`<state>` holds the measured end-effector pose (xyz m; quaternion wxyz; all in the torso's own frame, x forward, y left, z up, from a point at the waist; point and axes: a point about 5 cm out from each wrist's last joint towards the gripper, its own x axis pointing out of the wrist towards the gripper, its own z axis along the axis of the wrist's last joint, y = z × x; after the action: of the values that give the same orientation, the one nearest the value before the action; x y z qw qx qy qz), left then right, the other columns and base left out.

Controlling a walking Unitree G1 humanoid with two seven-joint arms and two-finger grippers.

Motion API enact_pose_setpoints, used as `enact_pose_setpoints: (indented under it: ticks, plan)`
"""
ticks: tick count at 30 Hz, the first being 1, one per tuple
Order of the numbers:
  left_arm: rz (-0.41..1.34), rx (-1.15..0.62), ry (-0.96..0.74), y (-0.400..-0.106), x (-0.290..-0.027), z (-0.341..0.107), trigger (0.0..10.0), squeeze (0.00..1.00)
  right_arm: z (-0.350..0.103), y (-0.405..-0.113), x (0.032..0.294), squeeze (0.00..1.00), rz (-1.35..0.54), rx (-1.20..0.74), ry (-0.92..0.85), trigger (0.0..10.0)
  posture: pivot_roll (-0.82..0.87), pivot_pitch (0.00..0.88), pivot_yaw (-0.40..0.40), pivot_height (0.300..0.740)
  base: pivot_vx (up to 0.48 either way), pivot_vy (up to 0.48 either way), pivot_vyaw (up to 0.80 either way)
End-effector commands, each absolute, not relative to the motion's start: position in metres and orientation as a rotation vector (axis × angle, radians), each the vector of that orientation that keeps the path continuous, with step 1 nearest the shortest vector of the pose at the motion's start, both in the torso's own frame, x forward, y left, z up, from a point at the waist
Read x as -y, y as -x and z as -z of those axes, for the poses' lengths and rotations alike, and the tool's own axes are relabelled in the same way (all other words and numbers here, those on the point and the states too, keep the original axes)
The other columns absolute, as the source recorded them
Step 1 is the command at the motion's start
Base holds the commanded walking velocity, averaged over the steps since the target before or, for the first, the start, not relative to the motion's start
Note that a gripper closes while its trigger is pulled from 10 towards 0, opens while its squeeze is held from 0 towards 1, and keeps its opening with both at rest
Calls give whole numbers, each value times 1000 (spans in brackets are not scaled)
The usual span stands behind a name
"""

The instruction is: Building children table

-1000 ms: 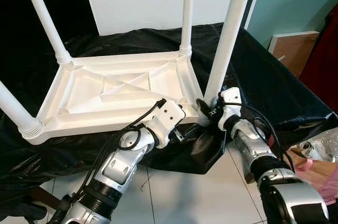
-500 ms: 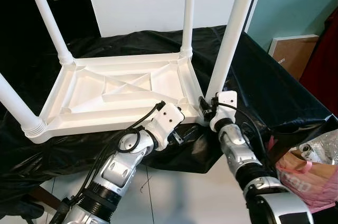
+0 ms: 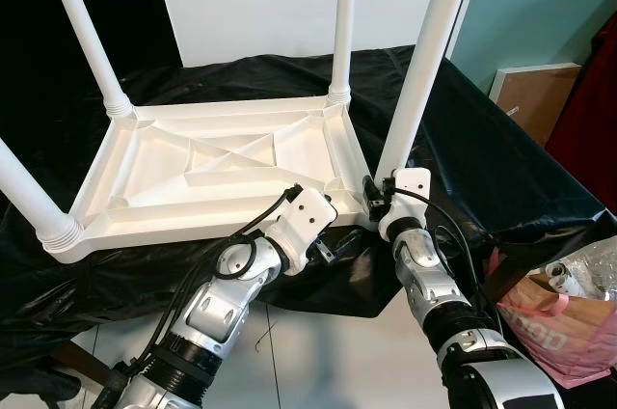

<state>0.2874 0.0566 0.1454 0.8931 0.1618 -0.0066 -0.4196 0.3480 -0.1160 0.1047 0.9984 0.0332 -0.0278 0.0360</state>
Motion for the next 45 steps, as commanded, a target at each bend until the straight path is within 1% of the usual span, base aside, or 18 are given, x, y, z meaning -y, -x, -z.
enact_pose_setpoints:
  ticks: [1,5,6,8,9,16,19,24,25,26,27,28,29,31,33,38,44,45]
  plan:
    - [869,14,-341,-287,-58,-145,10000,0,-86,-341,118,0,-40,-34,-91,10000,1,0,-26,740,0,0,0]
    - [867,15,-342,-288,-59,-145,10000,0,-87,-341,118,0,-36,-29,-88,10000,4,0,-28,740,0,0,0]
    - [865,15,-342,-287,-59,-145,10000,0,-87,-341,118,184,-38,-24,-88,10000,6,0,-32,740,0,0,0]
    - [864,15,-341,-287,-59,-145,10000,0,-88,-341,118,184,-39,-20,-87,10000,7,0,-32,740,0,0,0]
    - [863,14,-341,-287,-59,-145,10000,0,-89,-341,119,1000,-42,-13,-86,10000,7,0,-33,740,0,0,0]
    - [857,11,-338,-286,-59,-144,10000,0,-92,-342,124,1000,-55,9,-85,10000,12,0,-40,740,0,0,0]
    - [851,10,-334,-286,-60,-144,10000,0,-95,-343,129,1000,-89,22,-80,10000,13,0,-42,740,0,0,0]
    - [849,9,-330,-285,-59,-143,10000,0,-99,-344,137,1000,-224,32,-65,10000,12,0,-47,740,0,0,0]
    - [849,9,-330,-285,-59,-143,10000,0,-99,-344,137,1000,-224,32,-65,10000,12,0,-47,740,0,0,0]
    - [848,8,-330,-285,-59,-143,10000,0,-99,-344,139,1000,-270,33,-50,10000,11,0,-47,740,0,0,0]
    - [848,8,-330,-285,-59,-143,10000,0,-99,-344,139,1000,-270,33,-50,10000,11,0,-47,740,0,0,0]
    - [848,8,-328,-285,-59,-143,10000,0,-100,-344,140,208,-308,31,-38,10000,12,0,-47,740,0,0,0]
    - [848,8,-327,-285,-59,-143,10000,0,-102,-345,142,0,-358,30,-10,10000,11,0,-47,740,0,0,0]
    - [847,8,-327,-285,-59,-144,10000,0,-103,-346,143,0,-388,28,8,10000,11,0,-47,740,0,0,0]
    - [847,7,-327,-285,-59,-144,10000,0,-105,-348,145,0,-448,17,71,10000,11,0,-43,740,0,0,0]
    - [847,7,-329,-285,-60,-144,10000,0,-110,-354,150,0,-484,4,118,10000,14,0,-38,740,0,0,0]
    - [844,7,-334,-285,-62,-144,10000,0,-109,-355,149,0,-506,-4,128,10000,23,0,-36,740,0,0,0]
    - [843,7,-335,-285,-62,-145,10000,0,-109,-355,148,0,-514,-8,129,6039,23,0,-36,740,0,0,0]
